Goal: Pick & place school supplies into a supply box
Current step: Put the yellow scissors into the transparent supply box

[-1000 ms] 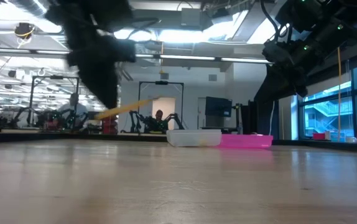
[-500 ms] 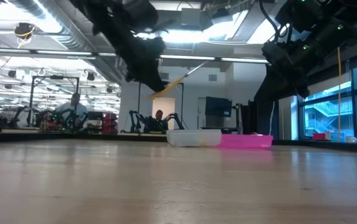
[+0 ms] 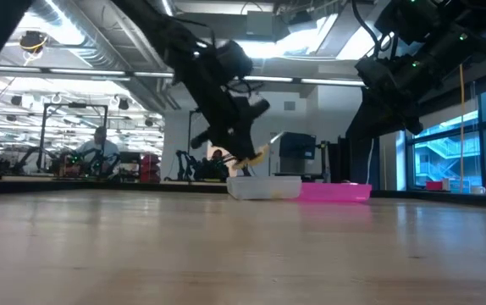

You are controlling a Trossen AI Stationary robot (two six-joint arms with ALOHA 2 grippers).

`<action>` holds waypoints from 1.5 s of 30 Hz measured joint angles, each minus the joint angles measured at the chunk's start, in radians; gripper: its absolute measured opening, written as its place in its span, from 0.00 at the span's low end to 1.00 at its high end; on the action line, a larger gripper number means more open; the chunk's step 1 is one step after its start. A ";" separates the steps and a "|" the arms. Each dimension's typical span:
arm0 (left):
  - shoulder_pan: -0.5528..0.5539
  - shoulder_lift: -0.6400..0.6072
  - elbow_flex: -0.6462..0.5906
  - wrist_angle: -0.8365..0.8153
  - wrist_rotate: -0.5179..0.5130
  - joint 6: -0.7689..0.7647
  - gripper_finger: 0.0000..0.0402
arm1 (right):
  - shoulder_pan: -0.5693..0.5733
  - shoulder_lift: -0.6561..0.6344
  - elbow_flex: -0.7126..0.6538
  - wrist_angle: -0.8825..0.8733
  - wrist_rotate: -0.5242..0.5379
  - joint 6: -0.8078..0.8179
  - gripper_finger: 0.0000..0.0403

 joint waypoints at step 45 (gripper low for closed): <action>0.003 0.091 0.059 -0.126 0.090 -0.413 0.23 | 0.000 0.000 0.000 0.001 -0.063 -0.003 0.29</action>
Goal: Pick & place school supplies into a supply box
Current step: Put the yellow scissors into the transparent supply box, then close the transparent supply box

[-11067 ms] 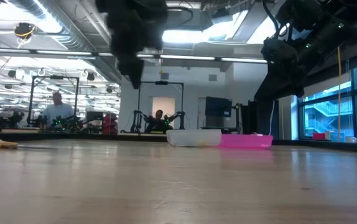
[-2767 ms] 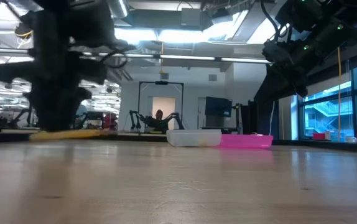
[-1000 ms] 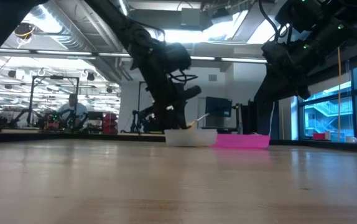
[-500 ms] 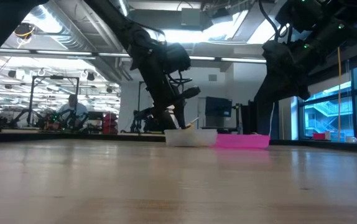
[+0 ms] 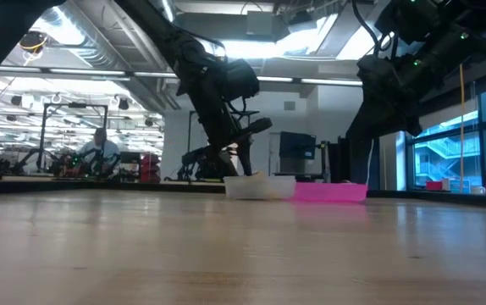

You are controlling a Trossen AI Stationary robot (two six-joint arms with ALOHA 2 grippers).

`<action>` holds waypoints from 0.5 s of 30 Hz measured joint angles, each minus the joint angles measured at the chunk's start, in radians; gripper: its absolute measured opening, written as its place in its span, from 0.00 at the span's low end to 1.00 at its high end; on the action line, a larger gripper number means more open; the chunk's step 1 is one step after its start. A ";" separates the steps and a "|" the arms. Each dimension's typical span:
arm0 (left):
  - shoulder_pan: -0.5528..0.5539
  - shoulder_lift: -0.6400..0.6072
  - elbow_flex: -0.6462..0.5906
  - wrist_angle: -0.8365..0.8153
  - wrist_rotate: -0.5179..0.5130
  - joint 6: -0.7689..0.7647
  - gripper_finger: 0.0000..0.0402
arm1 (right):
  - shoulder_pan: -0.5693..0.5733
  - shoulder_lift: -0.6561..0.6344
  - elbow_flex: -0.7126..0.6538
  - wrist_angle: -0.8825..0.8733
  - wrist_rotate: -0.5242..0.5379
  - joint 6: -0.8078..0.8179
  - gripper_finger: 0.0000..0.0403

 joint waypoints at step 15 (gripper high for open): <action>0.004 -0.024 -0.002 0.042 0.008 0.064 0.33 | 0.000 0.000 0.000 0.000 -0.017 0.036 0.29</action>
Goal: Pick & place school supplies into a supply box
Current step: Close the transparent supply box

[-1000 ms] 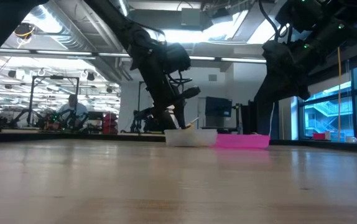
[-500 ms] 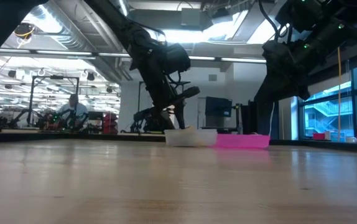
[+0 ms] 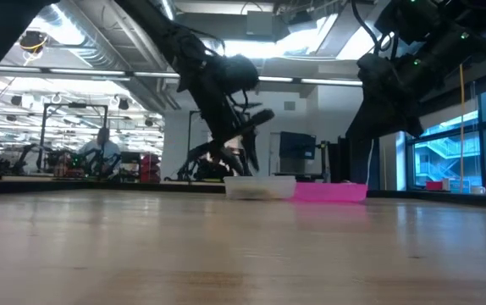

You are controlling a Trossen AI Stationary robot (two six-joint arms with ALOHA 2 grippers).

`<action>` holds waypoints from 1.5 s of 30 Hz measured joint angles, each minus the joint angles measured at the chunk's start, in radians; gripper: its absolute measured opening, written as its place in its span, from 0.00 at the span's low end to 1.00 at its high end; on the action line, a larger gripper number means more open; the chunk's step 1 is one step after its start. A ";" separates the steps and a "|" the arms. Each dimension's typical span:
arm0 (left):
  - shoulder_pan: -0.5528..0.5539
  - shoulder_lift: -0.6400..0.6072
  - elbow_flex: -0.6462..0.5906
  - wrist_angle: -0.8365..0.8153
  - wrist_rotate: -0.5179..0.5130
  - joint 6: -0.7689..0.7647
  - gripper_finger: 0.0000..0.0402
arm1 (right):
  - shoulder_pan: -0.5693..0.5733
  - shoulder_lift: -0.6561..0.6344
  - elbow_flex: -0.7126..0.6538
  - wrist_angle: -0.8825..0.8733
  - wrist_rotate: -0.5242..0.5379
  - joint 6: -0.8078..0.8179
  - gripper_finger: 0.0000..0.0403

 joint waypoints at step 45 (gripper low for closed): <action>0.032 -0.035 -0.009 -0.195 -0.106 0.067 0.24 | -0.248 -0.001 0.000 -0.001 -0.025 0.041 0.30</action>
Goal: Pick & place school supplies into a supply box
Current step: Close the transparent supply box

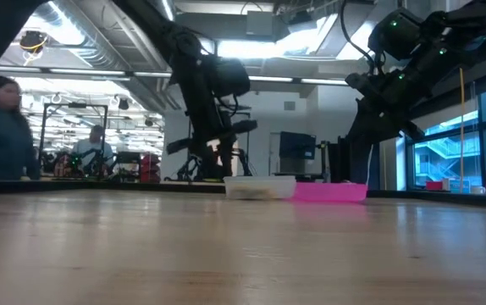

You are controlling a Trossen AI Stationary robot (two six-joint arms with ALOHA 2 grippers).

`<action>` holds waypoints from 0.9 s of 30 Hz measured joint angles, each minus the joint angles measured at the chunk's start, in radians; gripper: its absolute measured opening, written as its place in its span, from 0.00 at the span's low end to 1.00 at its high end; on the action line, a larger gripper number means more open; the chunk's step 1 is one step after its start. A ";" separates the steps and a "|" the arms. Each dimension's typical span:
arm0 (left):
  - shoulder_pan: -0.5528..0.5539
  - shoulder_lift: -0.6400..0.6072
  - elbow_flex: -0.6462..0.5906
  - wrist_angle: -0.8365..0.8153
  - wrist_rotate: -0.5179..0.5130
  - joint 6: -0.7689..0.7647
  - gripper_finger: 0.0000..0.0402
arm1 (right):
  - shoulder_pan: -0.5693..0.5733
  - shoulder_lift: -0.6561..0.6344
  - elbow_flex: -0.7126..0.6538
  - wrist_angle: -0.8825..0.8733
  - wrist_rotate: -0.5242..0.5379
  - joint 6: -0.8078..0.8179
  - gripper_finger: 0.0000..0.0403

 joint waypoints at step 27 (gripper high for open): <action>0.005 0.024 0.000 0.028 0.002 0.044 0.01 | -0.154 0.000 0.000 -0.263 -0.012 -0.001 0.02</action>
